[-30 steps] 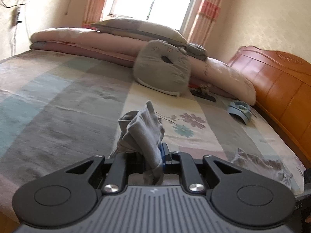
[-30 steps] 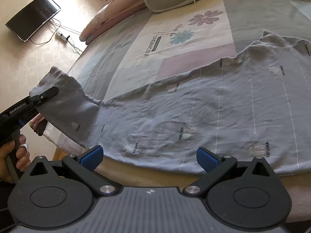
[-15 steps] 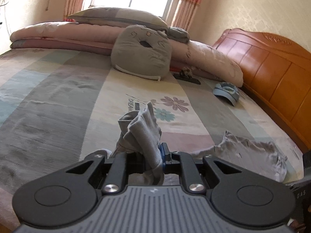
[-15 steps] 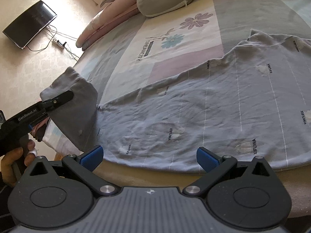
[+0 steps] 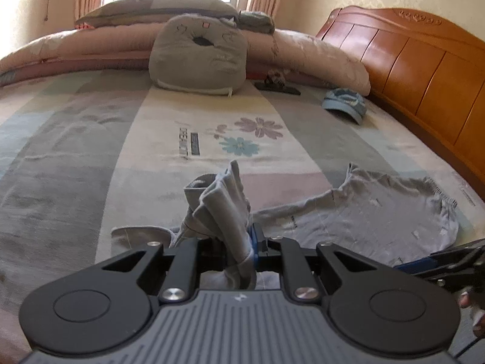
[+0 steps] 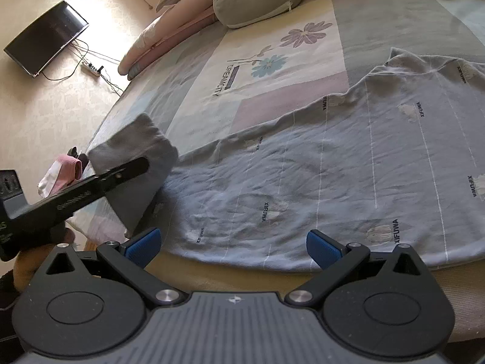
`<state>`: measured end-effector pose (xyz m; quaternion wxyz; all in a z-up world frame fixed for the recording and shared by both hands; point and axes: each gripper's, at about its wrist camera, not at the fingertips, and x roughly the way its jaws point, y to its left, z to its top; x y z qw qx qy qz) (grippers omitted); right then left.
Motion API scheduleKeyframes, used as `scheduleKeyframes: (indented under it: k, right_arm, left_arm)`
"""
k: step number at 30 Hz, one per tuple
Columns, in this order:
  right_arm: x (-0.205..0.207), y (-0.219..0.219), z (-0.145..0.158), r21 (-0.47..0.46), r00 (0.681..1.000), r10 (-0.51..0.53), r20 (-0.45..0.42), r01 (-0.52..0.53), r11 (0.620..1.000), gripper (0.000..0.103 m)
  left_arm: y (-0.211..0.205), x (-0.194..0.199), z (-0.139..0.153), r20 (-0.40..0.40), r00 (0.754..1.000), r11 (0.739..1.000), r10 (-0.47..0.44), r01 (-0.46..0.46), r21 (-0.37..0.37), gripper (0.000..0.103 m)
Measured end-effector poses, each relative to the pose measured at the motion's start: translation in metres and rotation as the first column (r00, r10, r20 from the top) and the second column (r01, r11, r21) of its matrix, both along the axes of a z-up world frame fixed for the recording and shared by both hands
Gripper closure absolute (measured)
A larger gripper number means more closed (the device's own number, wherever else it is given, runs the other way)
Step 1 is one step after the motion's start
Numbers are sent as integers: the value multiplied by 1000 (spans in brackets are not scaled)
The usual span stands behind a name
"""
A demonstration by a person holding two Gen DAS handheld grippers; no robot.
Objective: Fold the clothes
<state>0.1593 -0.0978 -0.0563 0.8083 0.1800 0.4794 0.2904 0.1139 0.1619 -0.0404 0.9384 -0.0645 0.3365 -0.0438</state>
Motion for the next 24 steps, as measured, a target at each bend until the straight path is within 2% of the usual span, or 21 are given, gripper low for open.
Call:
scheduleKeyframes:
  k: [5,8,10,12,16,18,20,21,24]
  right_arm:
    - [0,-4,0,-2,1000,-8,-1,8,1000,0]
    - [0,-7,0,-6,1000,-18,-2,18,1000,0]
    - [1,-8,-1,-7,1000,-25,-4,25,1000,0]
    - [2,-9,-1,-7,1000,-29,-8,29,1000,0]
    - [3,-11,-2,-6,999,-34,-9,34,999,0]
    - [3,-11,-2,-6,999,-34,-8,34,999,0]
    - [3,-13,-2,-6,999,-38,-9,38,999,0]
    - [3,-14,-2,-6,999,-41,-11,41,999,0]
    - [4,-14,-3,-5,999,-47,-13,47,999,0]
  left_arm:
    - [-5,10,-17,-52,998,1000,-18,19,17,89]
    - [-5,13,-24,-85,996,999,-38,37,-10,81]
    - [-6,12,-25,-85,994,997,-72,69,-36,73]
    - [-6,11,-23,-76,992,993,-104,100,-59,62]
    - [1,2,-12,-17,987,980,-157,154,-129,58]
    - [10,-5,-3,36,984,971,-172,176,-161,45]
    - [20,-9,3,62,986,974,-154,162,-158,38]
    - [24,-10,5,61,989,979,-134,142,-147,38]
    - [39,-5,-1,5,998,992,-67,67,-103,38]
